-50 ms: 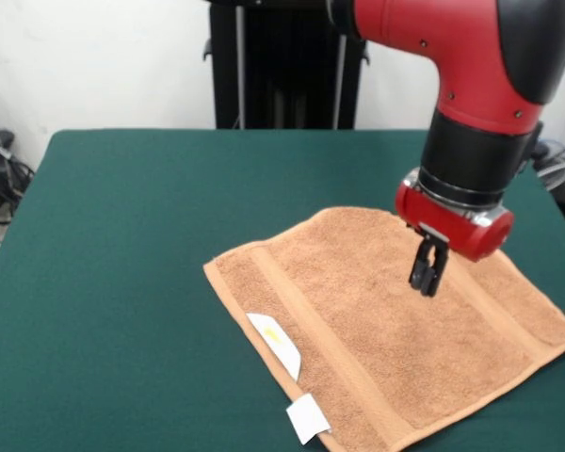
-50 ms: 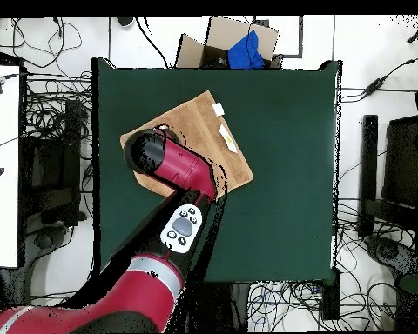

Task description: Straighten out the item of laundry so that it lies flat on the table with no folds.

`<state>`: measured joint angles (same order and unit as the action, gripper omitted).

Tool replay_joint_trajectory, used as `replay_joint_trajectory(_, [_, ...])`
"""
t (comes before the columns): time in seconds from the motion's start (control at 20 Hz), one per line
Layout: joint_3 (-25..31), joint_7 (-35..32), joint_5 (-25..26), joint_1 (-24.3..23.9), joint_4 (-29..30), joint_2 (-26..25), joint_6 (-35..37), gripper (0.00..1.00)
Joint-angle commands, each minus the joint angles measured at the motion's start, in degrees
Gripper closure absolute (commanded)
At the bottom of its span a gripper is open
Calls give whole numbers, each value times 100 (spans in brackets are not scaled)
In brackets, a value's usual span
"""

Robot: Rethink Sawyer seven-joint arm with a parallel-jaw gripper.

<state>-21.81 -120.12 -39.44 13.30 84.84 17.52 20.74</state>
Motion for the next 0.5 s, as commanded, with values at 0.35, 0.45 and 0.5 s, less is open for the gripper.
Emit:
replay_joint_trajectory(0.35, [1085, -405, 618, -263, 908, 280, -257, 100])
replay_joint_trajectory(0.45, [1098, -426, 677, -285, 894, 285, -250, 100])
replay_joint_trajectory(0.5, [1102, -437, 711, -296, 880, 285, -241, 100])
